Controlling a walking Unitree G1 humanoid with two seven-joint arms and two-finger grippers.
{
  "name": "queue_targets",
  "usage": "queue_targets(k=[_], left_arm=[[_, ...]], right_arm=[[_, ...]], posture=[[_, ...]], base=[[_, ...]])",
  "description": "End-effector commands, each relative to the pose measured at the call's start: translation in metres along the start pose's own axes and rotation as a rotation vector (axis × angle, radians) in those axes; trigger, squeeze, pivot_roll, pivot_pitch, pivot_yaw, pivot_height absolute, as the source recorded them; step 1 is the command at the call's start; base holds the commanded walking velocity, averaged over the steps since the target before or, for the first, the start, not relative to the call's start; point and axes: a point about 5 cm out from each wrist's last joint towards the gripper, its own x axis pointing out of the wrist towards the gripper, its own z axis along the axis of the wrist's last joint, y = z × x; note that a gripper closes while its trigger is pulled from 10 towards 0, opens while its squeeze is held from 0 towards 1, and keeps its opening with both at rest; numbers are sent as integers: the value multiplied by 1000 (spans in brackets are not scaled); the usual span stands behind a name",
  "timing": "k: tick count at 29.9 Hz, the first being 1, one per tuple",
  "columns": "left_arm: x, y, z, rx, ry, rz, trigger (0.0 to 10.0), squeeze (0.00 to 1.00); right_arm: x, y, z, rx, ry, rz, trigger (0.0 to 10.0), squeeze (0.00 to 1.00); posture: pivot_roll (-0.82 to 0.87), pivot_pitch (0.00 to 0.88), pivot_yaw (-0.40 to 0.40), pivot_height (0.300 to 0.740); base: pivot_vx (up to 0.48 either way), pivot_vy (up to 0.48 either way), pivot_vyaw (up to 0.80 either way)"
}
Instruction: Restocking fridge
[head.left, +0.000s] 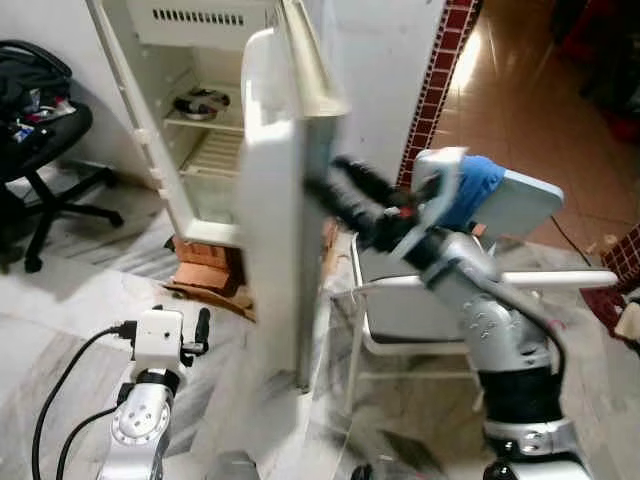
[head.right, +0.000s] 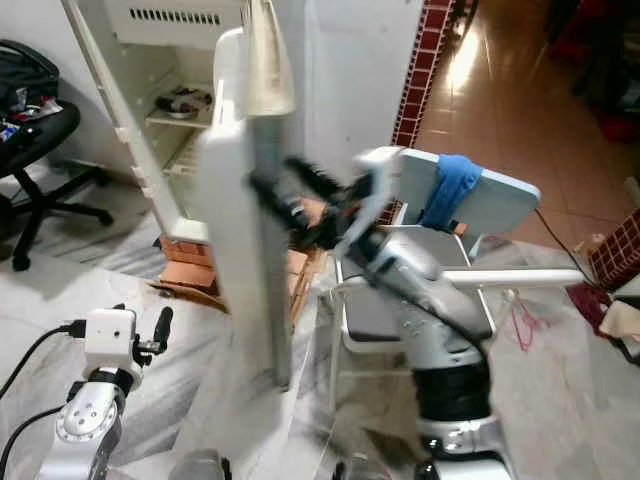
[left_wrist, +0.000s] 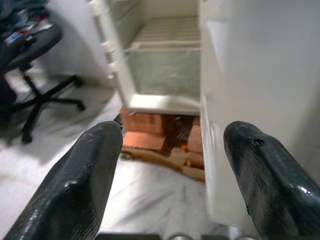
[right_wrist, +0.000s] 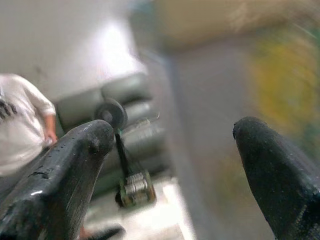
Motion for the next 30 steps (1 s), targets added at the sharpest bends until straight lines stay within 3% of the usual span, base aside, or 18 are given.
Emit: queue_targets(k=[1, 3, 5, 9, 16, 21, 27, 30], left_arm=[[-1, 3, 0, -1, 5, 16, 10000, 0], [-1, 3, 0, -3, 5, 16, 10000, 0], [1, 3, 0, -10, 8, 12, 10000, 0], [3, 6, 0, -25, 18, 26, 10000, 0], [3, 7, 0, -33, 10, 26, 10000, 0], [5, 6, 4, -19, -2, 19, 10000, 0], [6, 4, 5, -10, -10, 2, 10000, 0], [6, 2, 5, -5, -12, -1, 10000, 0]], right_arm=[[-22, -22, -13, 22, 44, -127, 10000, 0], [-31, -27, -20, 51, 60, -168, 10000, 0], [-53, -42, -41, 21, 143, -321, 10000, 0], [-67, -47, -54, -37, 171, -422, 10000, 0], [-79, -58, -57, -148, 124, -657, 10000, 0], [-83, -59, -61, -201, 115, -750, 10000, 0], [-86, -60, -64, -221, 111, -780, 10000, 0], [-87, -61, -64, -223, 107, -785, 10000, 0]], posture=[[163, 0, -27, 740], [159, 0, -24, 740], [147, 0, -15, 740], [141, 0, -13, 740], [138, 0, -11, 740], [135, 0, -3, 740], [126, 0, -3, 740], [126, 0, -3, 740]], base=[[0, 0, 0], [0, 0, 0], [0, 0, 0], [0, 0, 0], [0, 0, 0], [0, 96, -261], [0, 480, -800], [0, 480, 0]])
